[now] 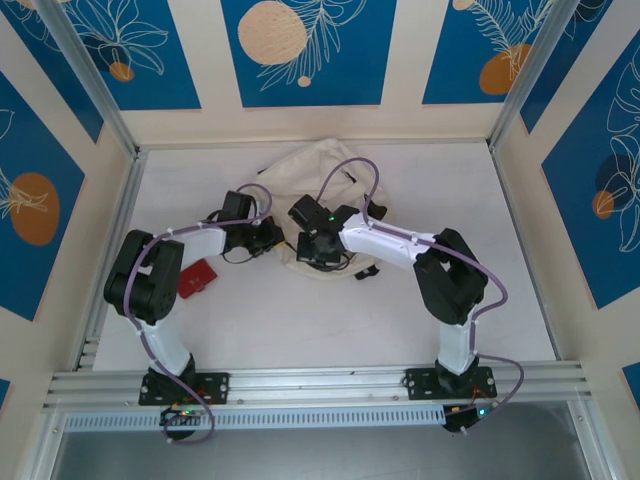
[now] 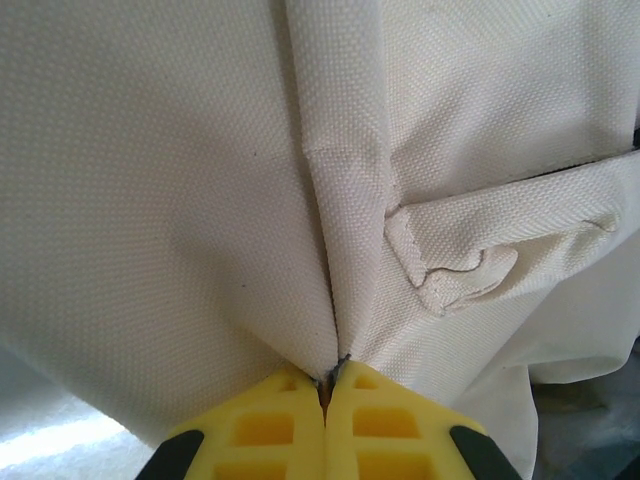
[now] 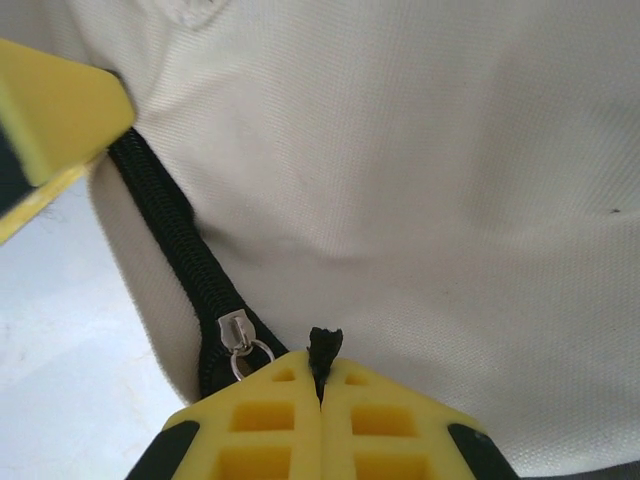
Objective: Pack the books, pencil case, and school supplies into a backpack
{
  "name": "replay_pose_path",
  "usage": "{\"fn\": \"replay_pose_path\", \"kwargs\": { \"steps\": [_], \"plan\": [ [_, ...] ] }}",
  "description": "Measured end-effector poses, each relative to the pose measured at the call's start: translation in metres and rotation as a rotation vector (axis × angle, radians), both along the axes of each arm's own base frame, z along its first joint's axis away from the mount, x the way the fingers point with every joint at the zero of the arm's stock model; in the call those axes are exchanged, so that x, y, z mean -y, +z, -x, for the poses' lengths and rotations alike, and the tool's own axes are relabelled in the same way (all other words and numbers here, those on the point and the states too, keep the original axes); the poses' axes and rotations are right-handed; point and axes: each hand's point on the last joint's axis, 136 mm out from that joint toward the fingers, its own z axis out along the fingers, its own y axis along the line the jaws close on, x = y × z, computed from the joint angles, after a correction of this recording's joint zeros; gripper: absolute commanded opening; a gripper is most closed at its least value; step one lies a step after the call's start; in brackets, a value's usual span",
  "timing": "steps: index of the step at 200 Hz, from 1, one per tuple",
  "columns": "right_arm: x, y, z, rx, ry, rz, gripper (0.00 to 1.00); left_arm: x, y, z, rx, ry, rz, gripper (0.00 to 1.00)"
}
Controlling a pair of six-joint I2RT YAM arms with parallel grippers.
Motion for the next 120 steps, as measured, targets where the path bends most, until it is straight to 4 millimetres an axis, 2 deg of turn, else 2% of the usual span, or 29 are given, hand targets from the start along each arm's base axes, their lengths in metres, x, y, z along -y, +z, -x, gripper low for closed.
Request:
{"fn": "replay_pose_path", "kwargs": {
  "steps": [9,34,53,69,89,120],
  "plan": [
    [-0.002,0.003,0.000,0.006,0.008,-0.022,0.00,0.001,0.001,0.000,0.000,-0.002,0.004,0.02],
    [-0.009,0.008,-0.001,-0.014,0.026,-0.113,0.00,0.001,0.002,0.000,0.006,-0.005,0.008,0.32],
    [-0.014,0.010,-0.004,-0.043,0.039,-0.181,0.00,-0.008,0.010,-0.002,0.032,0.015,-0.005,0.45],
    [-0.020,0.015,-0.007,-0.054,0.052,-0.242,0.00,-0.017,0.022,0.001,0.061,0.038,-0.009,0.48],
    [-0.026,0.021,-0.011,-0.060,0.064,-0.302,0.00,-0.022,0.034,0.014,0.085,0.044,0.004,0.50],
    [-0.032,0.024,-0.009,-0.076,0.083,-0.340,0.00,-0.017,0.024,0.040,0.039,0.024,0.038,0.53]
  ]
}}
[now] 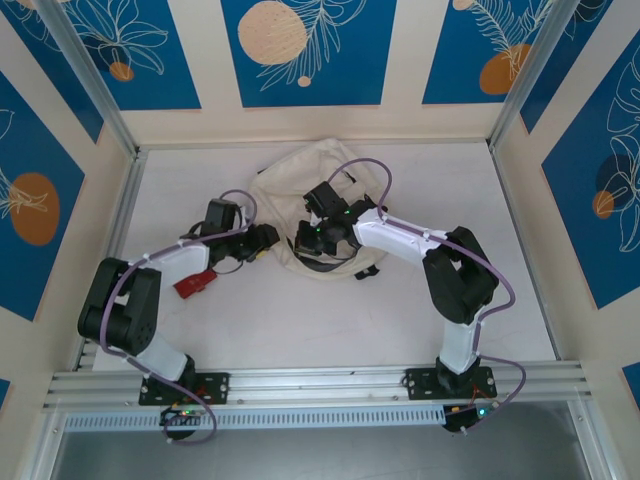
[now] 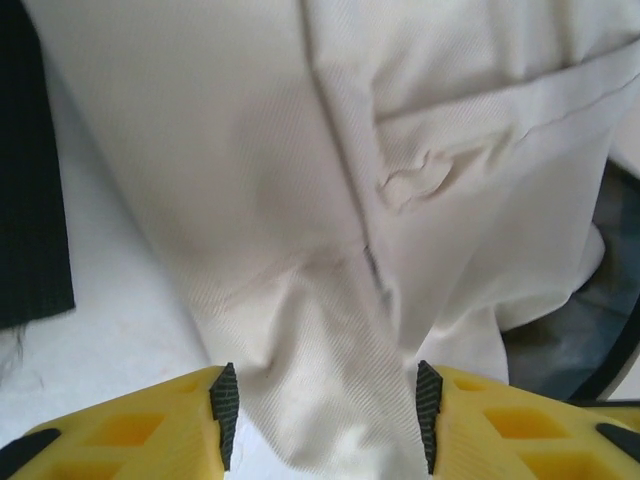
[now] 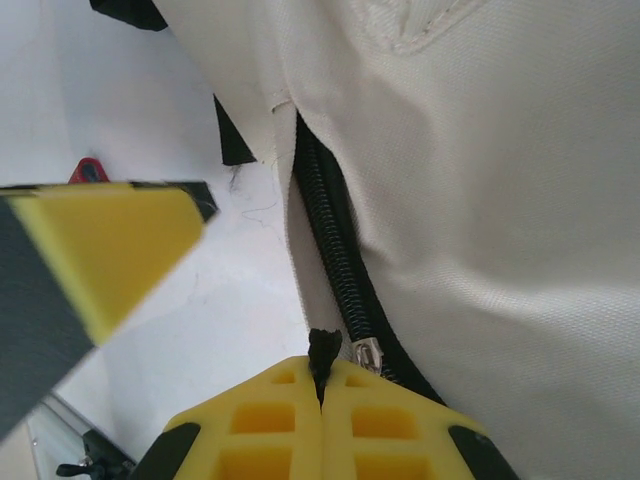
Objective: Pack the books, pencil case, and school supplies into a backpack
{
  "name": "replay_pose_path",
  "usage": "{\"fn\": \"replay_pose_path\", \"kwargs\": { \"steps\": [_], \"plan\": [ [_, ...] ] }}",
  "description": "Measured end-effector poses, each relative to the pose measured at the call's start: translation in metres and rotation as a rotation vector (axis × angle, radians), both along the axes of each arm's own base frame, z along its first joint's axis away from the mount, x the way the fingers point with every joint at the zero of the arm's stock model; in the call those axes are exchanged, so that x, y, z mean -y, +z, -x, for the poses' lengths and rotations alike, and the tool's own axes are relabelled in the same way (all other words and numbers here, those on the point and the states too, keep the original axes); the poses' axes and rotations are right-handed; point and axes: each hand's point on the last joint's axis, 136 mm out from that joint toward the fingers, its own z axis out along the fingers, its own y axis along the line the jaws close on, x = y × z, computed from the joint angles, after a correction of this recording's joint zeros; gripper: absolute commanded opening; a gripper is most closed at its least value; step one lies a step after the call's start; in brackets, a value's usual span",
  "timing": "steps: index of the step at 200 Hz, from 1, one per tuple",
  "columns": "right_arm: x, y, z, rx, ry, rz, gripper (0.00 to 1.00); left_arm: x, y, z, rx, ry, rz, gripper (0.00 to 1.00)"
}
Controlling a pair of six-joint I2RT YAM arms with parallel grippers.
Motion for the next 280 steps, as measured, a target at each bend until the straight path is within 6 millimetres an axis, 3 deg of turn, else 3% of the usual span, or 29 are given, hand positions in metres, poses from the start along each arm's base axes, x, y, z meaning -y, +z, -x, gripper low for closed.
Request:
{"fn": "replay_pose_path", "kwargs": {
  "steps": [27,78,126,159,209,236,280],
  "plan": [
    [-0.001,0.000,0.000,-0.006,0.004,-0.009,0.00,0.010,-0.010,0.017,-0.050,-0.025,0.023,0.52],
    [0.000,-0.005,-0.001,-0.023,-0.005,-0.011,0.00,0.034,-0.008,0.021,-0.050,-0.072,0.081,0.52],
    [0.006,-0.013,0.001,-0.044,-0.029,0.005,0.00,0.040,-0.017,0.024,-0.084,-0.077,0.077,0.16],
    [0.013,-0.019,0.000,-0.048,-0.054,0.028,0.00,0.039,-0.019,0.023,-0.081,-0.075,0.066,0.00],
    [0.010,-0.018,-0.007,-0.031,-0.060,0.018,0.00,0.039,-0.019,0.023,-0.077,-0.076,0.063,0.00],
    [0.003,-0.017,-0.016,-0.018,-0.058,-0.014,0.00,0.038,-0.018,0.024,-0.073,-0.069,0.072,0.15],
    [-0.006,-0.015,-0.027,-0.020,-0.057,-0.055,0.00,0.044,-0.017,0.030,-0.067,-0.071,0.098,0.18]
  ]
}}
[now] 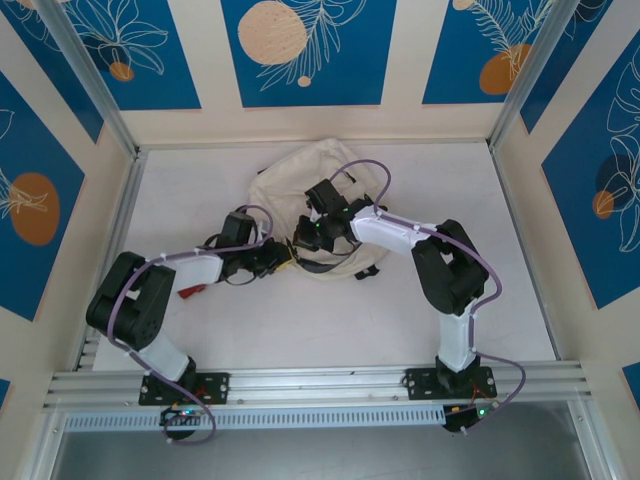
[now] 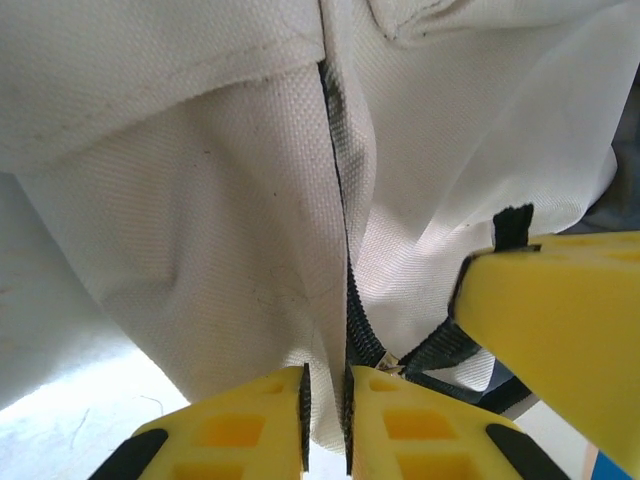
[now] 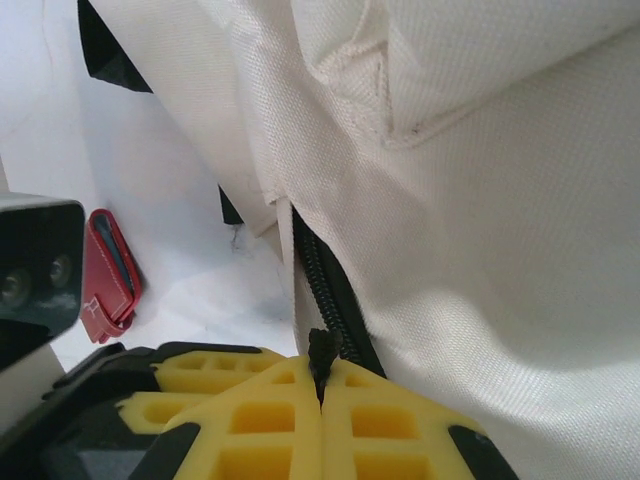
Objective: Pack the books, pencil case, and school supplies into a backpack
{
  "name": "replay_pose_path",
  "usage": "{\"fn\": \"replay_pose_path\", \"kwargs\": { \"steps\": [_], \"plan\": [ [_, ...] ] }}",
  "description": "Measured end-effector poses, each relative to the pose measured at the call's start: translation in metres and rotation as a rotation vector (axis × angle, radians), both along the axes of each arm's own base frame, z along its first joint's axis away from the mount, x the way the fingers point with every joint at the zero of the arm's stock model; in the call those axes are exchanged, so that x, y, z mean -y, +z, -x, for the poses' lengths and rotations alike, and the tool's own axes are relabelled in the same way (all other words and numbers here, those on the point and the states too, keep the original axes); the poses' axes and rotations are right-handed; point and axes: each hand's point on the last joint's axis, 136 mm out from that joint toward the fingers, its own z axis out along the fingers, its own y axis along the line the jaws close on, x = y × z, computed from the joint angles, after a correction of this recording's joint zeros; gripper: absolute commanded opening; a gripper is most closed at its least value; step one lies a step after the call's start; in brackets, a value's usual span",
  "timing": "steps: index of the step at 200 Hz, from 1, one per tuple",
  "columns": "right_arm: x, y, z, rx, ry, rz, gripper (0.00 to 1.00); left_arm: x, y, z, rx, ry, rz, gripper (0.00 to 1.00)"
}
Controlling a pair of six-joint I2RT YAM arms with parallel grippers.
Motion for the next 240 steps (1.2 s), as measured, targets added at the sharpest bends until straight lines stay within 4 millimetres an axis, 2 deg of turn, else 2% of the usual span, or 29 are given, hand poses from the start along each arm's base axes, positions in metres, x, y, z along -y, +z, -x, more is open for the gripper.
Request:
{"fn": "replay_pose_path", "kwargs": {
  "steps": [44,97,121,134,172,210,240],
  "plan": [
    [-0.001,0.003,-0.001,-0.011,-0.004,-0.016,0.00,0.002,-0.001,0.002,0.002,0.014,0.024,0.16],
    [-0.003,0.001,-0.003,-0.031,-0.005,-0.034,0.00,0.013,0.005,0.006,0.010,0.017,0.070,0.28],
    [-0.004,0.001,-0.004,-0.036,-0.008,-0.040,0.00,0.018,0.007,0.008,0.017,0.007,0.081,0.29],
    [-0.004,0.002,-0.005,-0.039,-0.012,-0.048,0.00,0.021,0.008,0.009,0.015,0.004,0.086,0.25],
    [-0.004,0.003,-0.008,-0.042,-0.020,-0.061,0.00,0.020,0.006,0.010,0.014,0.009,0.080,0.00],
    [-0.007,-0.003,-0.016,-0.051,-0.035,-0.061,0.00,0.015,0.006,0.015,0.019,0.019,0.066,0.00],
    [-0.016,-0.003,-0.031,-0.034,-0.056,-0.077,0.00,0.014,0.003,0.019,0.019,0.015,0.055,0.00]
  ]
}}
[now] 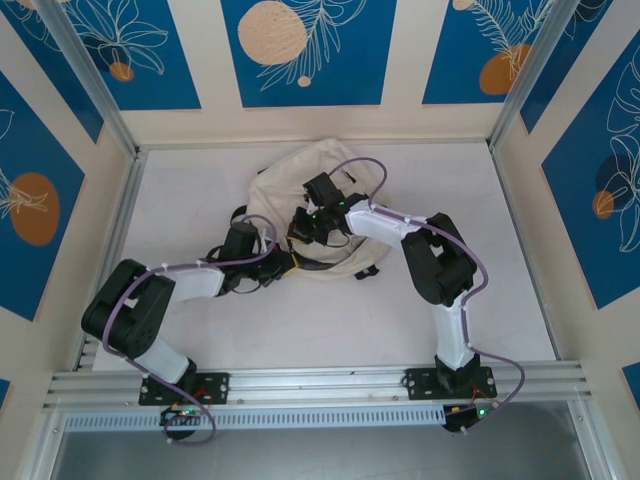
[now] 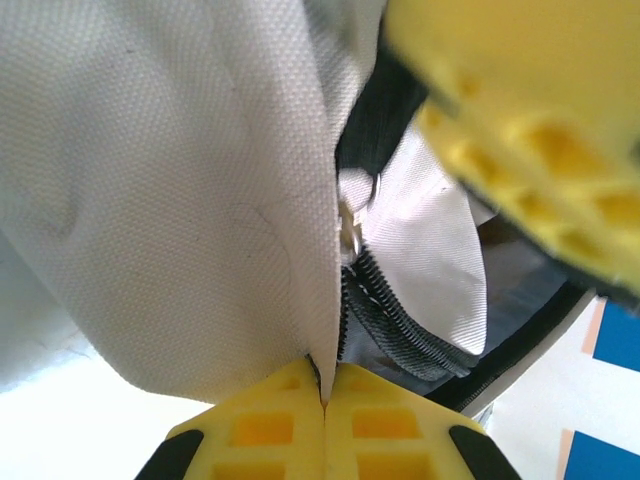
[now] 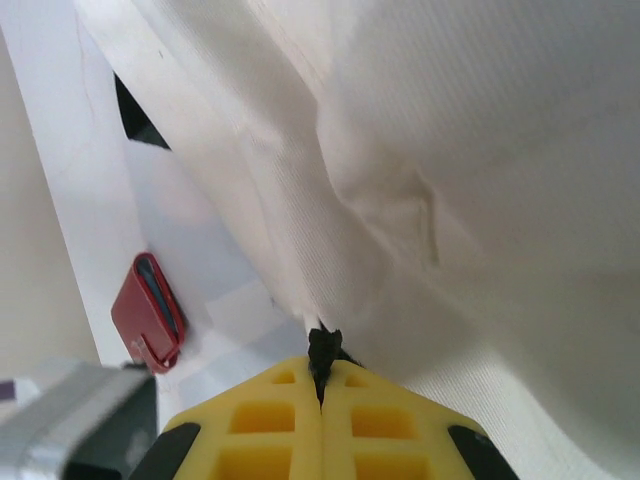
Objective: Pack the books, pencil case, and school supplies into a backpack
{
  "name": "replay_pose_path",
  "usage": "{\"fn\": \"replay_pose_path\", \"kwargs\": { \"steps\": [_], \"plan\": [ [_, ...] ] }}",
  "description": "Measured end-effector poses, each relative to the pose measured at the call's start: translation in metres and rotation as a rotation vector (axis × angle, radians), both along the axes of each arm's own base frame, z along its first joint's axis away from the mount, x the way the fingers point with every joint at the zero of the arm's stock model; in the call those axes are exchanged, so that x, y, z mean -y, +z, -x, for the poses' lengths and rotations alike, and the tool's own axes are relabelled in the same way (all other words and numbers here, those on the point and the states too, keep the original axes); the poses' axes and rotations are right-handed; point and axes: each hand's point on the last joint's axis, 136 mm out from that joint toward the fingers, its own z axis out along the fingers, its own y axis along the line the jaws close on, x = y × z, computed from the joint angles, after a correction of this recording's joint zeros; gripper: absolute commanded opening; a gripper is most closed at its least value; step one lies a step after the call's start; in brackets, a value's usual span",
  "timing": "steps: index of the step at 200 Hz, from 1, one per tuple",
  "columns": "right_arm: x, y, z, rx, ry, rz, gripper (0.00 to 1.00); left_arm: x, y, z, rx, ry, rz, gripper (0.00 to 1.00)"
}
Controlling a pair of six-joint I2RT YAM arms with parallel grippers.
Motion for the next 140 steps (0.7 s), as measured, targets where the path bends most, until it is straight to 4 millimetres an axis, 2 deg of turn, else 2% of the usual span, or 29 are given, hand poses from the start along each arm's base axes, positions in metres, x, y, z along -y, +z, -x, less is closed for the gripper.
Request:
{"fn": "replay_pose_path", "kwargs": {
  "steps": [37,62,89,116,140],
  "plan": [
    [-0.008,0.007,-0.022,0.031,-0.028,-0.021,0.00,-0.001,-0.001,0.002,0.009,-0.004,-0.014,0.00],
    [-0.008,0.009,-0.024,0.033,-0.030,-0.022,0.00,-0.004,0.002,0.002,0.023,-0.009,-0.033,0.20],
    [-0.004,0.005,-0.020,0.032,-0.034,-0.011,0.00,-0.011,0.007,0.005,0.021,-0.013,-0.054,0.33],
    [0.005,0.002,-0.009,0.017,-0.037,0.005,0.00,-0.028,0.013,-0.002,0.024,0.018,-0.067,0.38],
    [0.008,0.004,-0.004,0.016,-0.036,0.007,0.00,-0.044,0.023,-0.015,0.036,0.072,-0.065,0.47]
  ]
}}
